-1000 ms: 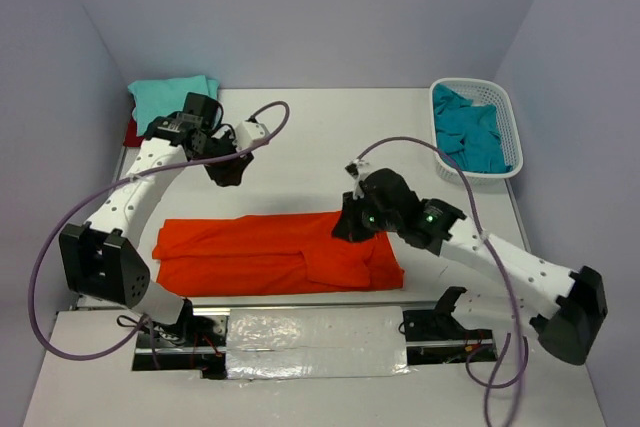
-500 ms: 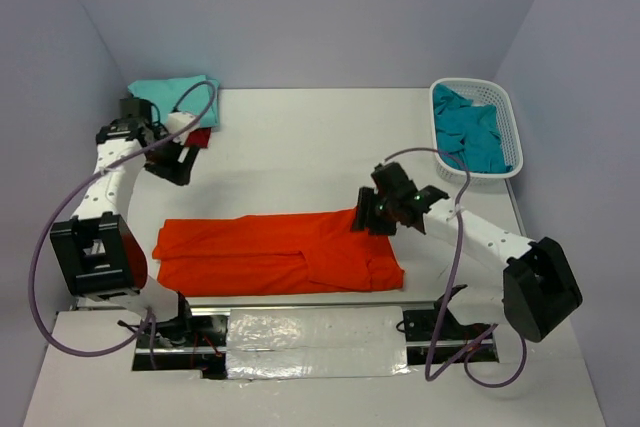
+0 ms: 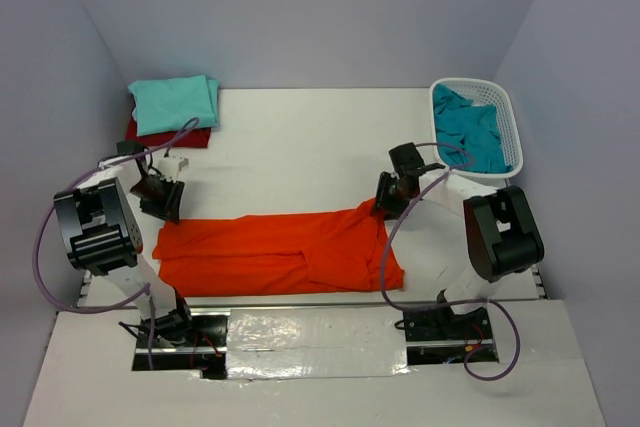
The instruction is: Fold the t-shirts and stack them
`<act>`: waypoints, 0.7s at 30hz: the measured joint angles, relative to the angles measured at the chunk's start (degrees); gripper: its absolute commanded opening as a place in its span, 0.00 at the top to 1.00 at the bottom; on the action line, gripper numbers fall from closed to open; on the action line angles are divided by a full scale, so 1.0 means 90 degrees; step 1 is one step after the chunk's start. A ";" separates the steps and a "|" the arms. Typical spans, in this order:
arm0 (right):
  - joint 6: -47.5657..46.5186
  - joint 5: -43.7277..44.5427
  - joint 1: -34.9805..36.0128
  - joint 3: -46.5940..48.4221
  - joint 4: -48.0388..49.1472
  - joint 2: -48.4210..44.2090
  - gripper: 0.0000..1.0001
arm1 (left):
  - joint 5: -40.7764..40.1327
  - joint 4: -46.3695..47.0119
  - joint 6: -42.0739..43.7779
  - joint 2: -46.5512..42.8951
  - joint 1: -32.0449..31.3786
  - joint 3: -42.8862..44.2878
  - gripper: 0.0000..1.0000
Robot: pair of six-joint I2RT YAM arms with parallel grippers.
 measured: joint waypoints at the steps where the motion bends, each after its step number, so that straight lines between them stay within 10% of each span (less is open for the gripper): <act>1: -0.0044 -0.0070 -0.0051 0.0024 0.0044 0.0066 0.73 | 0.0010 0.0019 0.0022 0.0019 0.0000 -0.0061 0.70; 2: -0.0027 -0.0097 -0.0104 0.0024 0.0121 0.0124 0.79 | 0.0012 0.0049 0.0066 0.0044 0.0002 -0.0117 1.00; 5: 0.0000 -0.0274 -0.0301 -0.0024 0.0204 0.0163 1.00 | 0.0049 0.0165 0.0163 0.0017 0.0019 -0.0189 1.00; 16: -0.0743 -0.0425 -0.0393 0.2725 -0.0432 0.2023 1.00 | 0.0049 0.0449 -0.0051 -0.0119 0.0442 -0.0270 1.00; 18: -0.0850 -0.0403 -0.0393 0.3696 -0.0602 0.2567 0.92 | 0.0117 0.0459 -0.0044 -0.0180 0.0449 -0.0270 1.00; 21: -0.1005 -0.0469 -0.0396 0.5229 -0.0821 0.3497 0.51 | 0.0311 0.0391 -0.0044 -0.0277 0.0447 -0.0221 0.85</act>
